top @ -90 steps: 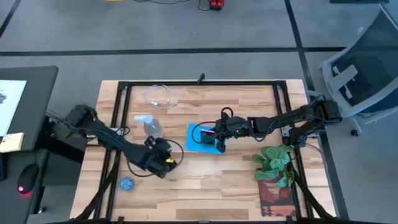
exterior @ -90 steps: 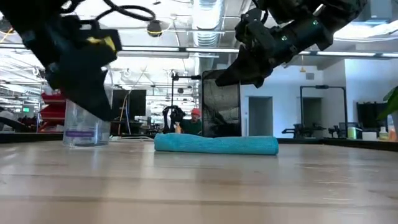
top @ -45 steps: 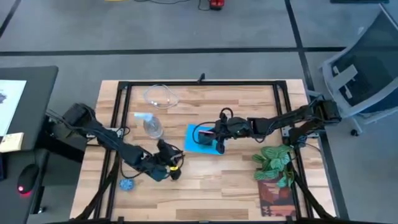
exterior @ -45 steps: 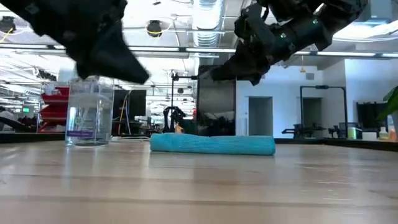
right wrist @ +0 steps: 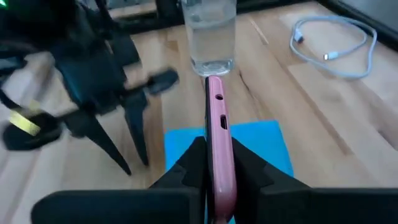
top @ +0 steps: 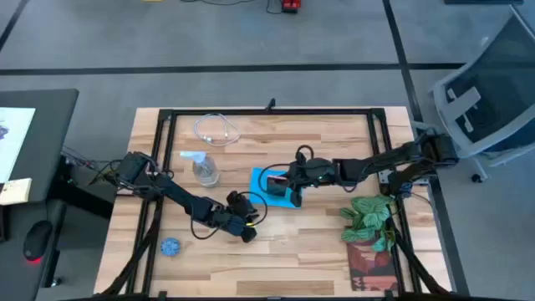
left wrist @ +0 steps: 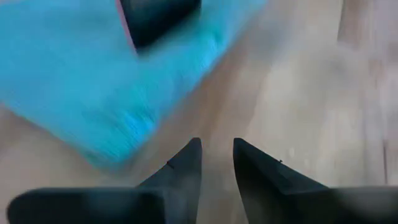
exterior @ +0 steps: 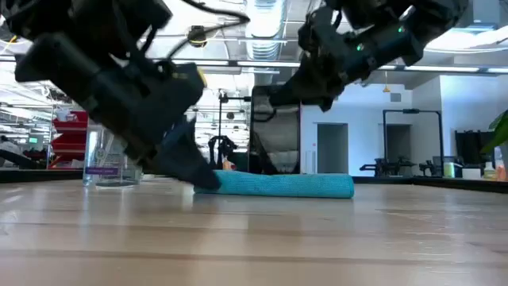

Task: Apply microfiber cloth
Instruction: Wipe the front of the cellphone with a microfiber cloth

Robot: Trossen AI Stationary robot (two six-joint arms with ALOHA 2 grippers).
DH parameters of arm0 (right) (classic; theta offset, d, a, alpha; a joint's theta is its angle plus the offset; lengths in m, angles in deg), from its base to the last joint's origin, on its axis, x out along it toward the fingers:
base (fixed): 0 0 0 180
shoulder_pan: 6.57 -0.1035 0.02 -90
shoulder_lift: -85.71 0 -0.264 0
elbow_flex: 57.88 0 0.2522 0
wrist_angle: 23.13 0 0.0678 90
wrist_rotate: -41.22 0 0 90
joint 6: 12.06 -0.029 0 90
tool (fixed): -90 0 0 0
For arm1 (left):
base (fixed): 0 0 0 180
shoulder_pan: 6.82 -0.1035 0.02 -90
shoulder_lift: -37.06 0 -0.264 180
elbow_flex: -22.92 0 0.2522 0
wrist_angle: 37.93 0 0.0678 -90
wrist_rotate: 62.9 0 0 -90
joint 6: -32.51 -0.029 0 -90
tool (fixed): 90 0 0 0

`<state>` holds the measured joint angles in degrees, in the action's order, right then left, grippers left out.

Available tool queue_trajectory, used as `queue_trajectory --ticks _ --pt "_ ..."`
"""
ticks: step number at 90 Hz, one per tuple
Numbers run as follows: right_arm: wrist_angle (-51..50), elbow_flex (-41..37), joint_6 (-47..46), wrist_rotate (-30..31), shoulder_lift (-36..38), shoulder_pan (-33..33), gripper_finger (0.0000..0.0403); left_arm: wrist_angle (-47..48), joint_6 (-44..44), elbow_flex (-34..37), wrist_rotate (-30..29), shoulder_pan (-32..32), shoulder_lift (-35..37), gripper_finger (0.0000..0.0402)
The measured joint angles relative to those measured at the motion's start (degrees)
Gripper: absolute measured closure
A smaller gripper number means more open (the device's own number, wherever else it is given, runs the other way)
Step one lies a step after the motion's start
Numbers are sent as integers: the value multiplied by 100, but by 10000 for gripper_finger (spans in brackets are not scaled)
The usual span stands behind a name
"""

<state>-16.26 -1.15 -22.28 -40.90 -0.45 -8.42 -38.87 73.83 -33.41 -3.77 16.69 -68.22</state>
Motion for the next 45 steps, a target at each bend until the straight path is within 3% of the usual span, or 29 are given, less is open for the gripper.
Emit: queue_trajectory --ticks 18,34,45 --pt "-330 5 11 134 -10 146 376 -347 -8 6 246 194 97 332" --pt "-246 30 -215 102 -294 57 376 -433 -316 -81 -545 132 473 332" --pt "-263 32 -474 40 -305 -220 376 -399 -354 -65 -538 50 635 332"
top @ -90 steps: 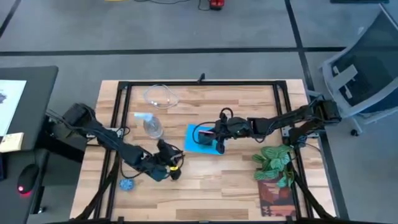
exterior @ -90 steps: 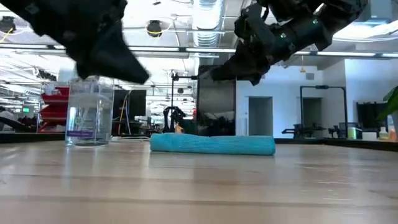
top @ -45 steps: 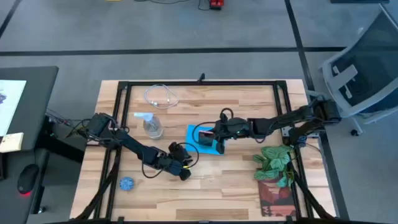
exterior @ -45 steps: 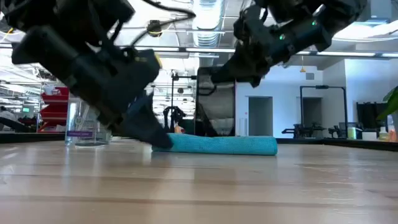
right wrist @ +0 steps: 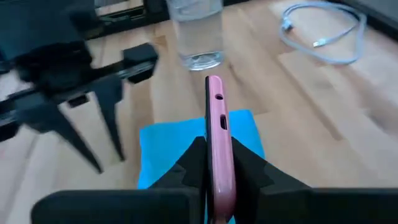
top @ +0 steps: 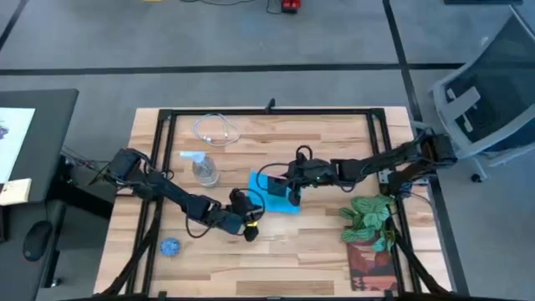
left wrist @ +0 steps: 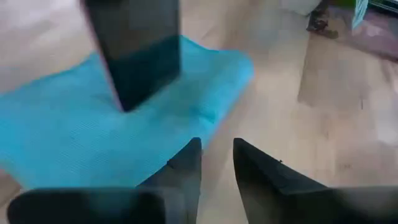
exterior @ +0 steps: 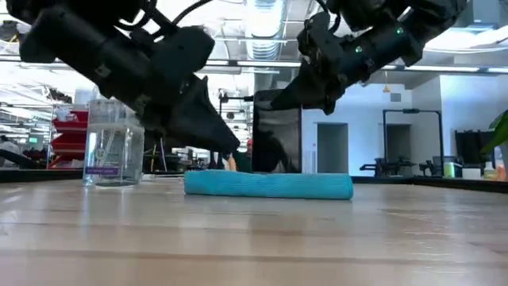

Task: Apply microfiber cloth
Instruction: Wipe the front of the cellphone with a microfiber cloth

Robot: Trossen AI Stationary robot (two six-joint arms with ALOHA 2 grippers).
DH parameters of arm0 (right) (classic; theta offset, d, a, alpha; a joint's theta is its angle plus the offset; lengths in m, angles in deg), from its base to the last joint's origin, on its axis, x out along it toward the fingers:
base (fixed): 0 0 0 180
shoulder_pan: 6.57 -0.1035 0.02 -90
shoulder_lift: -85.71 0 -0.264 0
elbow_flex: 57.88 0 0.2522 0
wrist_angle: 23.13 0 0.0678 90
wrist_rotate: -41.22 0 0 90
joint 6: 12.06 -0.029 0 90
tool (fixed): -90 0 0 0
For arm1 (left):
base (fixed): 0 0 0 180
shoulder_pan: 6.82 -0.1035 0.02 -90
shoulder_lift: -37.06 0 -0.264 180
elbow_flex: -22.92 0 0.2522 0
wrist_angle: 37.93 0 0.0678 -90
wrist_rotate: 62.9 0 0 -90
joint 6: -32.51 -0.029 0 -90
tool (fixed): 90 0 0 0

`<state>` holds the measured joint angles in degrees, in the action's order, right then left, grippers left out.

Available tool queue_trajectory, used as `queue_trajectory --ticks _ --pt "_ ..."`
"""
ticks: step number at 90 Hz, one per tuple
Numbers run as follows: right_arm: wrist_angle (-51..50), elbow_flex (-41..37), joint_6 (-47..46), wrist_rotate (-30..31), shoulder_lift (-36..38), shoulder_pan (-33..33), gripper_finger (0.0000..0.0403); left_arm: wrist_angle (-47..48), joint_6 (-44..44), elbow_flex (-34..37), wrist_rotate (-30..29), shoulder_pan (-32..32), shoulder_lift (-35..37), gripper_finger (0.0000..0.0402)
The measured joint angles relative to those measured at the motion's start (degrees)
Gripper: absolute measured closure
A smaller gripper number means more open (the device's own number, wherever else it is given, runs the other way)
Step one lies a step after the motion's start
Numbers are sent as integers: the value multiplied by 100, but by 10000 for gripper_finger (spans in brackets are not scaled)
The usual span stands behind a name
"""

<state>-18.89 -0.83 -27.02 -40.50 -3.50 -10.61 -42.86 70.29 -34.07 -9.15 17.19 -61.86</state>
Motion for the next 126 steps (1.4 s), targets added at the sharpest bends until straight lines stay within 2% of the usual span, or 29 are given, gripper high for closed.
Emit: queue_trajectory --ticks 16,38,48,64,78,88,100,110,126 --pt "21 -7 -154 63 -2 -397 376 10 -139 -4 -20 117 219 332" --pt "87 148 22 168 142 -456 376 39 -494 73 159 134 215 326" --pt "-43 170 25 170 149 -463 376 37 -659 184 213 25 215 300" --pt "-107 168 26 167 146 -460 376 -121 -810 538 458 -288 215 237" --pt "-73 168 28 166 146 -460 376 -786 -1623 767 661 -450 213 212" --pt "-87 168 38 141 146 -460 376 -1288 -2221 830 1020 -553 213 211" --pt "-55 168 40 89 146 -460 376 -1386 -2304 835 1246 -719 128 227" --pt "58 169 41 74 149 -460 376 -1884 -2321 788 1651 -821 -250 249" --pt "26 175 37 37 149 -461 376 -2188 -2313 511 1653 -822 -871 267"
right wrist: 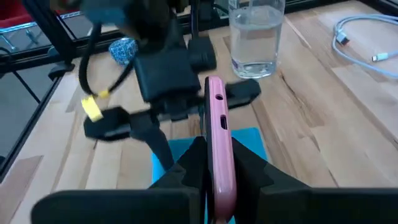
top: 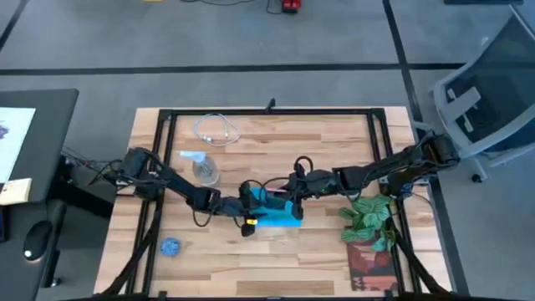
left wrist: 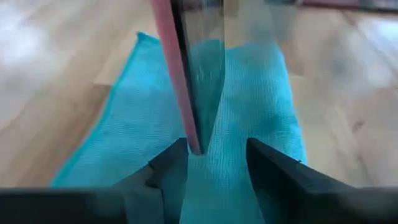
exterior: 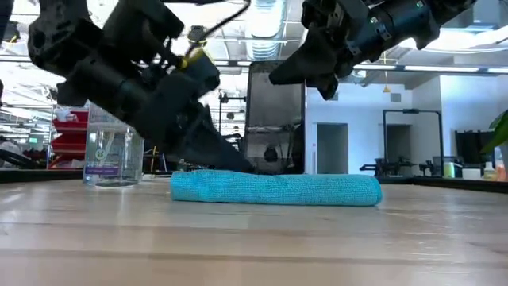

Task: Apply microfiber cloth
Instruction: Wipe the front of the cellphone with a microfiber cloth

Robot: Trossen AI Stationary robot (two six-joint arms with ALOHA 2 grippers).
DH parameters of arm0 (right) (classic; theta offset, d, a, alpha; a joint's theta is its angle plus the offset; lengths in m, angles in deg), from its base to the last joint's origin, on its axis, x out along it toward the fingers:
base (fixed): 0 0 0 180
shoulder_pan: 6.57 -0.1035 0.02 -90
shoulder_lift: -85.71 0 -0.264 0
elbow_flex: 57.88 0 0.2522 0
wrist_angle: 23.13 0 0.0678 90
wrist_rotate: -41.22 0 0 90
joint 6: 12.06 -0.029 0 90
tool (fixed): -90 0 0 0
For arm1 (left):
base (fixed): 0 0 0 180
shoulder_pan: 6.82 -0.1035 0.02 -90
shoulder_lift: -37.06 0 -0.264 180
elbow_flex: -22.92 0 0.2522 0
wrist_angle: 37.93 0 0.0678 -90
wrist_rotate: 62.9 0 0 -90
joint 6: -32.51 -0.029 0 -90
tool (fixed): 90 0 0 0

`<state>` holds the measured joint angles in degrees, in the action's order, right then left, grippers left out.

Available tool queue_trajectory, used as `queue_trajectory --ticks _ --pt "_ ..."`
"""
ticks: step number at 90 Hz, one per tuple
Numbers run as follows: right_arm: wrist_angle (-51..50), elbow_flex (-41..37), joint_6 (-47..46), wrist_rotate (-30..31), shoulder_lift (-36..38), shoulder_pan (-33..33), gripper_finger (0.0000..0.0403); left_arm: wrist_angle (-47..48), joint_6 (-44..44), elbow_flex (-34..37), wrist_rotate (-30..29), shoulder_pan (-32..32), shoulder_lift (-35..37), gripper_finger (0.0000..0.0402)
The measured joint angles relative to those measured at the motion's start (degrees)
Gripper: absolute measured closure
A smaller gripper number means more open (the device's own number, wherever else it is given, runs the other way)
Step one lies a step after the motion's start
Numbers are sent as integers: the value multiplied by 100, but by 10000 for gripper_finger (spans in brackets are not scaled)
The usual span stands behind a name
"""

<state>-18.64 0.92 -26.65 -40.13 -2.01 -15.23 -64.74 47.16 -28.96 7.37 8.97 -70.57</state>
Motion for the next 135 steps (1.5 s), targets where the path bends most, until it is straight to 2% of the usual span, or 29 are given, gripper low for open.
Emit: queue_trajectory --ticks 14,40,50,78,99,110,120,135 --pt "-27 0 -9 -7 0 -3 376 66 0 -202 -26 0 -225 286" --pt "-101 2 7 -101 4 -5 376 247 30 -222 -37 11 -147 373" --pt "-125 2 28 -173 4 -5 376 261 66 -222 -24 67 -147 392" --pt "-297 3 -17 -189 4 -5 360 379 365 -222 -176 240 -147 396" --pt "-284 4 -70 -184 4 -3 380 284 328 -222 -155 249 -147 347" --pt "-286 4 -61 -195 4 -3 373 266 339 -222 -139 251 -147 323" --pt "-301 4 -59 -195 4 1 363 233 364 -222 -129 251 -147 321" --pt "-340 4 -57 -212 4 1 369 218 450 -222 -127 259 -147 324"
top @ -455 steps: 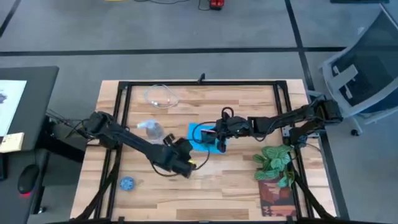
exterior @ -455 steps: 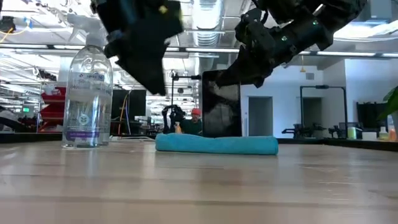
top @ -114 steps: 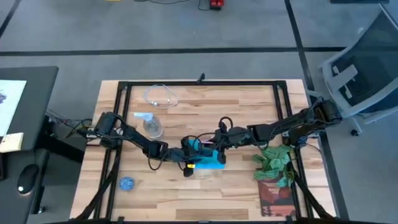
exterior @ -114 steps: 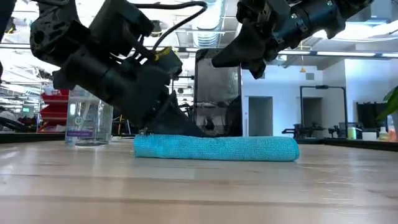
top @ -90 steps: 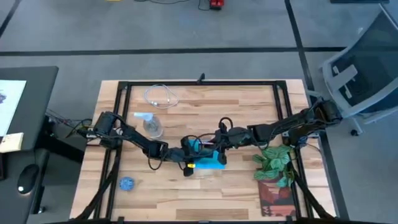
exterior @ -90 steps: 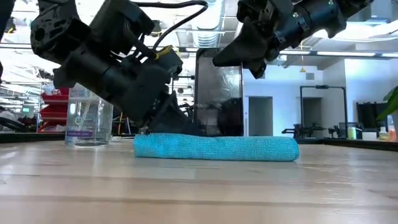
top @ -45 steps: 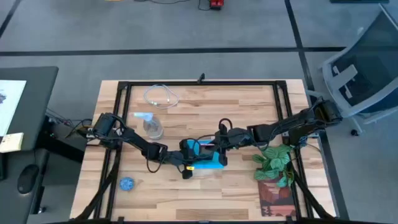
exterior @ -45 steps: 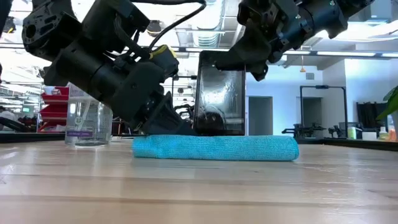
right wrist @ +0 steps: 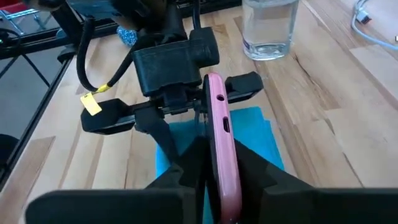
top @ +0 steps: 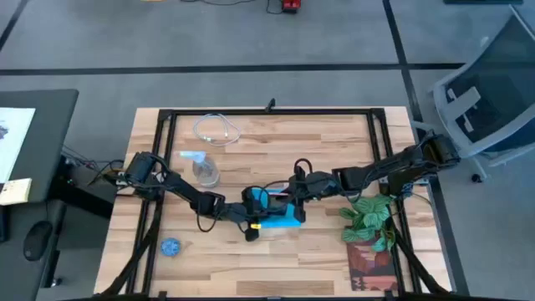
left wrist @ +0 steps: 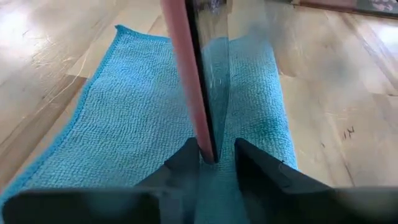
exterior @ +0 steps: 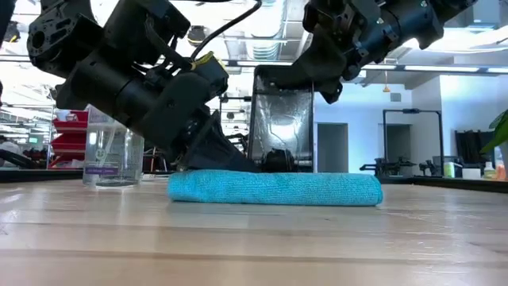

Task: Apply microfiber cloth
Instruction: Wipe the front of the cellphone with a microfiber cloth

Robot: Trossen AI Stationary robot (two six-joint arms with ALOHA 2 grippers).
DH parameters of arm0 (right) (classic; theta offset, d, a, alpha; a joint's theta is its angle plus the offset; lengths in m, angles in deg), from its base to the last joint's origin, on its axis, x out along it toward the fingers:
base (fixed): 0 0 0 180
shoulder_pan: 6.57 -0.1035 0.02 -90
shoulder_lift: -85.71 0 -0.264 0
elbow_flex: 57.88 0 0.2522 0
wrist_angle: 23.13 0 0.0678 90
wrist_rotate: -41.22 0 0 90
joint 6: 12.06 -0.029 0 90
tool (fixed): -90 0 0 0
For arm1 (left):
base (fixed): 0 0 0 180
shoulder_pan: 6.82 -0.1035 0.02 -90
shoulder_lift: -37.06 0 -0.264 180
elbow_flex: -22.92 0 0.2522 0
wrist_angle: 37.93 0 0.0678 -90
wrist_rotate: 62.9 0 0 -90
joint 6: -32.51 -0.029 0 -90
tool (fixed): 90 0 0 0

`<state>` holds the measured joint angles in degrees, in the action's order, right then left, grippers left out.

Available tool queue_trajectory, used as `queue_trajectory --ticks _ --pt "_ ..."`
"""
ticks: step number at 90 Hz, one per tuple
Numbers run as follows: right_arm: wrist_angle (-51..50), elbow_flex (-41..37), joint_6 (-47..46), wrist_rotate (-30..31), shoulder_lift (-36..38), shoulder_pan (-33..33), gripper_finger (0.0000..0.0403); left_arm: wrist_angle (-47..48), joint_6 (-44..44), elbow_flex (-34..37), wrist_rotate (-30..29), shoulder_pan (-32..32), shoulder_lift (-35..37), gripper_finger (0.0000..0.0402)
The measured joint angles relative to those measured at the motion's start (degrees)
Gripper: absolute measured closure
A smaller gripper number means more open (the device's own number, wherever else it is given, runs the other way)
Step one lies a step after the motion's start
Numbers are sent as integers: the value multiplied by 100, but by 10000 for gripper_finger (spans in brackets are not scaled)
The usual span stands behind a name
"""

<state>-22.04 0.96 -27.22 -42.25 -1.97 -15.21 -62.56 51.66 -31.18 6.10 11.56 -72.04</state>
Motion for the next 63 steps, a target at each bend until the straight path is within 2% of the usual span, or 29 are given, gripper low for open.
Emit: queue_trajectory --ticks 43,63 --pt "-114 -2 22 -30 0 -53 371 -354 38 0 -162 27 0 325" --pt "-114 -2 20 -31 0 -70 369 -405 63 0 -178 18 0 351"
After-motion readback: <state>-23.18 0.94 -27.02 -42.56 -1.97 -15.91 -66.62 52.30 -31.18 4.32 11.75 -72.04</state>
